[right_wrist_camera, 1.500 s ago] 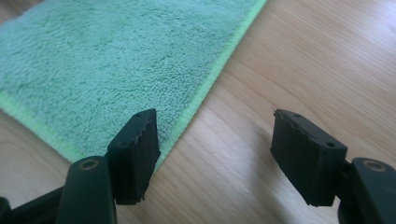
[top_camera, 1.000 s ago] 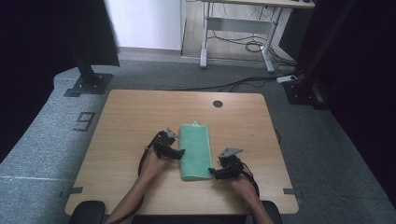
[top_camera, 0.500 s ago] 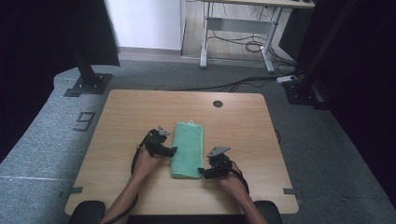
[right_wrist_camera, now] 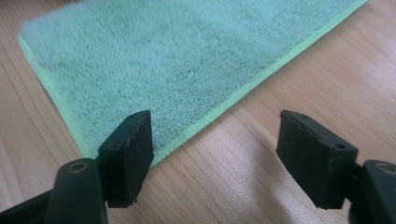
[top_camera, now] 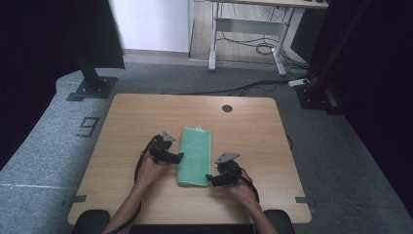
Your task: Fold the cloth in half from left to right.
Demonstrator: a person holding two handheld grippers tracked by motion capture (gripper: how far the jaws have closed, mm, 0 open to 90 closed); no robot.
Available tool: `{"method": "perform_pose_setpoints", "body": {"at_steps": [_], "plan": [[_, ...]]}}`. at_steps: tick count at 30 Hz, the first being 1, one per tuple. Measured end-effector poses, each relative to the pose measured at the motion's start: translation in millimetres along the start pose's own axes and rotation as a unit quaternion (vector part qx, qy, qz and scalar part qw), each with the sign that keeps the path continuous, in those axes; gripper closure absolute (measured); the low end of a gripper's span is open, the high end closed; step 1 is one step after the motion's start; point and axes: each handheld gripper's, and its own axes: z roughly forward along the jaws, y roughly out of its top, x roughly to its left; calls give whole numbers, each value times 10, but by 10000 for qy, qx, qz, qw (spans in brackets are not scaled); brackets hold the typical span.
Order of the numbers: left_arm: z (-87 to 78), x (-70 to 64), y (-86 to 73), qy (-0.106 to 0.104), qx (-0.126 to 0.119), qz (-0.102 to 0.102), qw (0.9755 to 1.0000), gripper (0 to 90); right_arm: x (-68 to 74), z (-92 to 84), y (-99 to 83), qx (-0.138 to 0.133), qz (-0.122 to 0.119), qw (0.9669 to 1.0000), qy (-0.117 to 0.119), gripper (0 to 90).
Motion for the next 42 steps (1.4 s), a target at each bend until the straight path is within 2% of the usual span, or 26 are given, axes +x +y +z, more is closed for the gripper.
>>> {"method": "perform_pose_setpoints", "body": {"at_steps": [4,7,19,24,33,36,39,42], "plan": [[-102,-17,-15,-93,-59,89,9999,92,-46,-86,8,-150,67,9998,-56,225],[-236,-35,-80,-238,-117,155,9995,91,-104,-144,-12,-210,148,9996,-118,201],[-561,-48,-388,-459,-209,143,9986,60,-320,-335,-133,-135,295,9987,-402,136],[-601,-40,-534,-403,-90,139,9990,33,-373,-395,-182,-118,367,9982,-452,117],[-627,-36,-742,-270,176,212,9993,8,-445,-430,-330,-56,587,9965,-584,0],[-616,-29,-787,-239,239,184,9993,3,-472,-409,-377,-21,626,9962,-607,0],[-595,-20,-820,-159,312,241,9991,0,-498,-376,-432,72,667,9958,-624,0],[-575,4,-846,-209,303,173,9992,0,-523,-352,-479,131,686,9953,-672,0]]}}
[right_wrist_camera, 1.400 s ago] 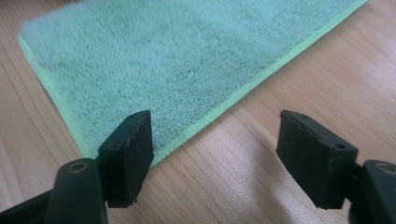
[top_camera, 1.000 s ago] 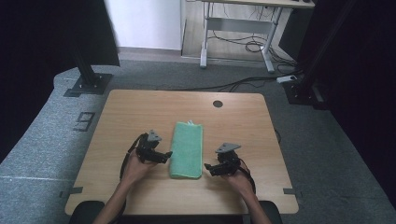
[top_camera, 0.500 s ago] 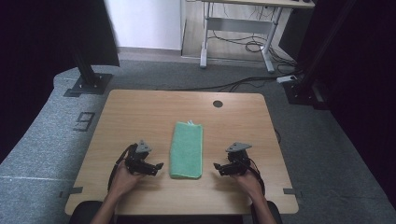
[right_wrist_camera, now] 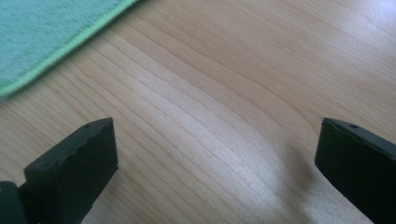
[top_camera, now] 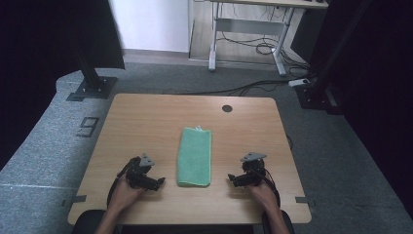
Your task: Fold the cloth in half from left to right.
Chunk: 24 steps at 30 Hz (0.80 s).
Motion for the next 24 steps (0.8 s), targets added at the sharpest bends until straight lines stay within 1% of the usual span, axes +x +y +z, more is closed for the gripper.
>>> {"method": "perform_pose_setpoints", "body": {"at_steps": [3,6,7,9,11,13,24], "plan": [[6,27,-17,-55,-43,-59,10000,0,-22,14,-26,-2,31,10000,-28,0],[9,40,-30,-60,-104,-57,9999,0,-44,37,-47,6,26,10000,-30,0],[11,42,-33,-58,-121,-55,9999,0,-48,39,-53,-33,79,10000,-25,0],[14,44,-33,-66,-129,-48,9999,0,-61,41,-60,-70,95,9999,-52,0],[17,44,-30,-76,-130,-41,9999,0,-69,48,-72,-157,160,9997,-113,0],[18,43,-29,-74,-128,-40,9999,0,-74,49,-73,-163,201,9996,-147,0],[29,35,-15,-83,-126,-28,9999,0,-63,58,-67,-167,211,9995,-186,0]]}}
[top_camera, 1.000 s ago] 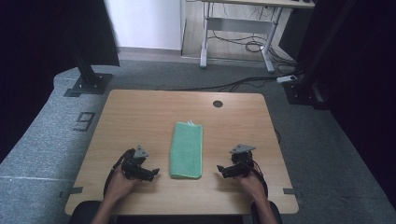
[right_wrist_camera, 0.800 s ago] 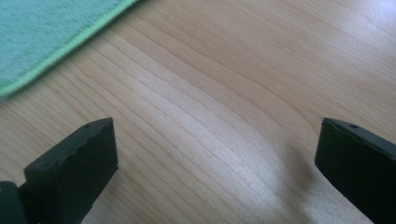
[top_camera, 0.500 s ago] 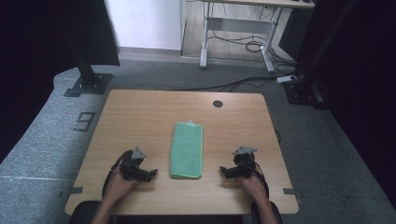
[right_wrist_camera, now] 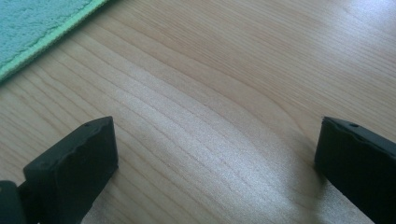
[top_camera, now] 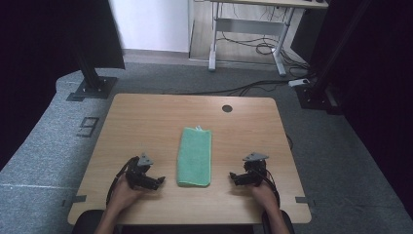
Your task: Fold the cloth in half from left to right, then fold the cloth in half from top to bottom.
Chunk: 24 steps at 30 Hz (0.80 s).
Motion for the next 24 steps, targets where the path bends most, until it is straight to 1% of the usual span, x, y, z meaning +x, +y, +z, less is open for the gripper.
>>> {"method": "perform_pose_setpoints", "body": {"at_steps": [2,6,9,12,19,20,24], "plan": [[2,-5,3,15,2,-29,10000,0,1,0,0,0,0,10000,-8,0],[12,-42,13,147,0,-178,9997,0,1,1,1,0,0,10000,-2,0],[16,-41,17,144,-3,-180,9997,0,1,1,1,0,1,10000,-5,0],[17,-29,19,116,-3,-138,9998,0,1,1,1,0,1,10000,-5,0],[37,-28,62,181,65,-246,9995,0,4,2,2,2,11,10000,-12,0],[40,-31,73,158,79,-271,9995,0,5,2,3,1,16,10000,-16,0],[55,-20,124,-70,16,-417,9991,0,7,3,4,0,27,10000,-22,0]]}}
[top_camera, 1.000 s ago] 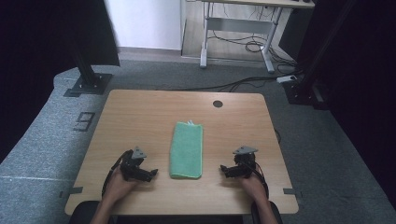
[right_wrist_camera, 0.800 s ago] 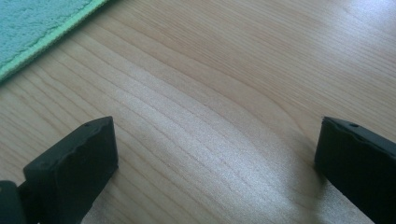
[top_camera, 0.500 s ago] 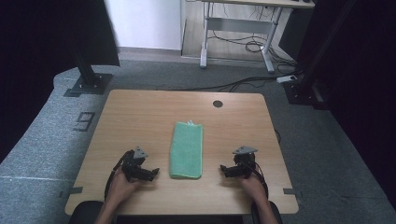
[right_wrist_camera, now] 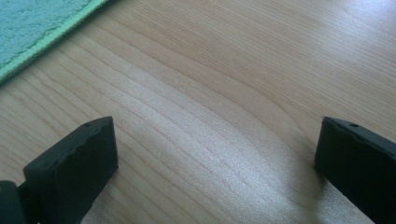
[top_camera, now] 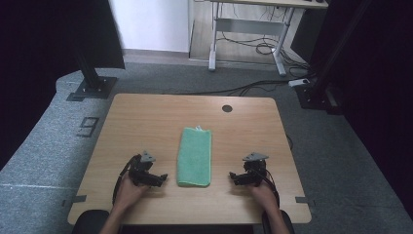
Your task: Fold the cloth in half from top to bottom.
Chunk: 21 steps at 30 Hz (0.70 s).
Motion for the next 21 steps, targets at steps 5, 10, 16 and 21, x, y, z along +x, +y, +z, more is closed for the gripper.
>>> {"method": "perform_pose_setpoints", "body": {"at_steps": [5,10,16,21], "plan": [[42,-26,86,20,28,144,9999,0,2,1,1,1,9,10000,-11,0],[55,-25,230,58,-140,147,9998,0,3,1,1,2,15,10000,-16,0],[114,-31,500,180,-218,286,9992,0,3,1,1,2,12,10000,-17,0],[209,-26,713,281,-230,351,9987,0,3,1,1,3,15,10000,-18,0]]}}
